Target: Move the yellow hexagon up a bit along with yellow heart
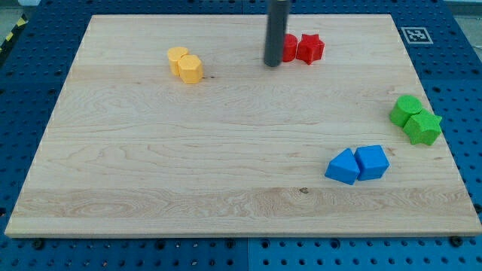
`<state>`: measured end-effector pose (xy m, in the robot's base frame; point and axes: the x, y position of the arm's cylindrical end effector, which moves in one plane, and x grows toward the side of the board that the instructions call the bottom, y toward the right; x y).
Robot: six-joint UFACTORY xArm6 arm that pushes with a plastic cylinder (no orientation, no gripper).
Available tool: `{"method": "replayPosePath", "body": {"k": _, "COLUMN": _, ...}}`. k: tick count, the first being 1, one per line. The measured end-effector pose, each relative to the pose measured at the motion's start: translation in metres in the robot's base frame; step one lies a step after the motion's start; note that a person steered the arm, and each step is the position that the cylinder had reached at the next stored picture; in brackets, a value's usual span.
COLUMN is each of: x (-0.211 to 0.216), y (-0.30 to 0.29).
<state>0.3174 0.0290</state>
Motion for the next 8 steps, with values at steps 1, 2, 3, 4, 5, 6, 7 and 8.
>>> {"method": "replayPosePath", "body": {"k": 1, "x": -0.025, "y": -0.054}}
{"method": "replayPosePath", "body": {"k": 2, "x": -0.045, "y": -0.092}}
{"method": "replayPosePath", "body": {"k": 3, "x": -0.045, "y": -0.160}}
{"method": "replayPosePath", "body": {"k": 4, "x": -0.025, "y": -0.188}}
{"method": "replayPosePath", "body": {"k": 5, "x": 0.021, "y": -0.188}}
{"method": "replayPosePath", "body": {"k": 6, "x": 0.047, "y": -0.173}}
{"method": "replayPosePath", "body": {"k": 7, "x": 0.050, "y": -0.144}}
{"method": "replayPosePath", "body": {"k": 8, "x": 0.035, "y": -0.139}}
